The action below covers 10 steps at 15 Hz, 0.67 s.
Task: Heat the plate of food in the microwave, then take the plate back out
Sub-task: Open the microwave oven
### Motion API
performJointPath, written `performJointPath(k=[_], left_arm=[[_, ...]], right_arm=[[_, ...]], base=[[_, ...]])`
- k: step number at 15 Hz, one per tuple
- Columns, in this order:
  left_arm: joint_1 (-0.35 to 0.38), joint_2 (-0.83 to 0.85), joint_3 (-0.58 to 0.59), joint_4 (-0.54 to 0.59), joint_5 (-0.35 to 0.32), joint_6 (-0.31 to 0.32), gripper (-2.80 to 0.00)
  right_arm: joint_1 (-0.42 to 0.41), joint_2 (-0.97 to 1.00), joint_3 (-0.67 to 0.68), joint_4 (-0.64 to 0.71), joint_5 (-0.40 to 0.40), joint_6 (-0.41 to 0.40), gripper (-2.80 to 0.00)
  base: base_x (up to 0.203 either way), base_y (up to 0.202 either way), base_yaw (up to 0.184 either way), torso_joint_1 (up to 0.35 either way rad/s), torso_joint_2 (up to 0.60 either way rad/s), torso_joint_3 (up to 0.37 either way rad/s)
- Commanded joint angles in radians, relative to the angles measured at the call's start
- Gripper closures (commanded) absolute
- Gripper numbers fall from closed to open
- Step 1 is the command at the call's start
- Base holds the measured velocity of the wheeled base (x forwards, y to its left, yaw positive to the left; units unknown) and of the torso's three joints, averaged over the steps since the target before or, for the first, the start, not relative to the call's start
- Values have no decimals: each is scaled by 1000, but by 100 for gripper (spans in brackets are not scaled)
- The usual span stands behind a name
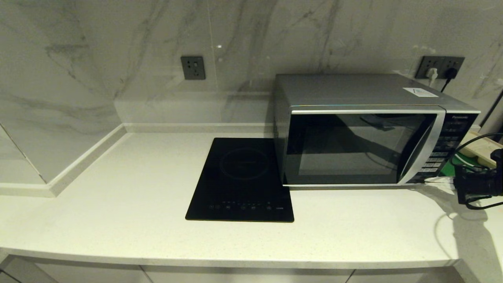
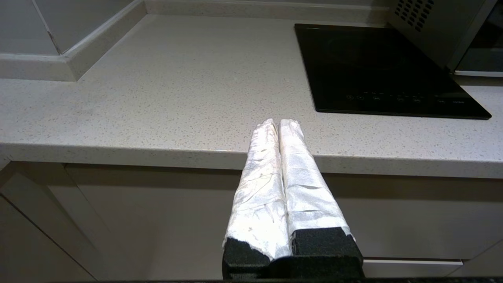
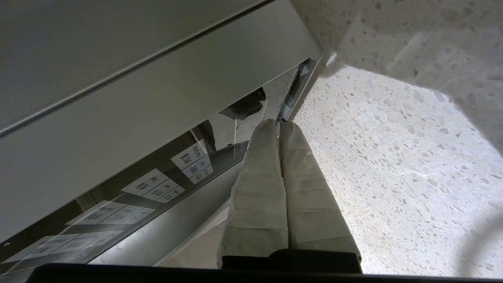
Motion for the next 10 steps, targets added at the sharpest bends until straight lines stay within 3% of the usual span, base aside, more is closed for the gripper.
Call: performJointPath(k=[1, 10], left_arm=[[0, 0, 0, -1, 0, -1, 0], [0, 0, 0, -1, 0, -1, 0]], right_arm=[[0, -2, -1, -2, 7, 5, 0], [0, 1, -8, -4, 10, 5, 0]], base=[[0, 0, 0, 0, 0, 0], [0, 0, 0, 0, 0, 0]])
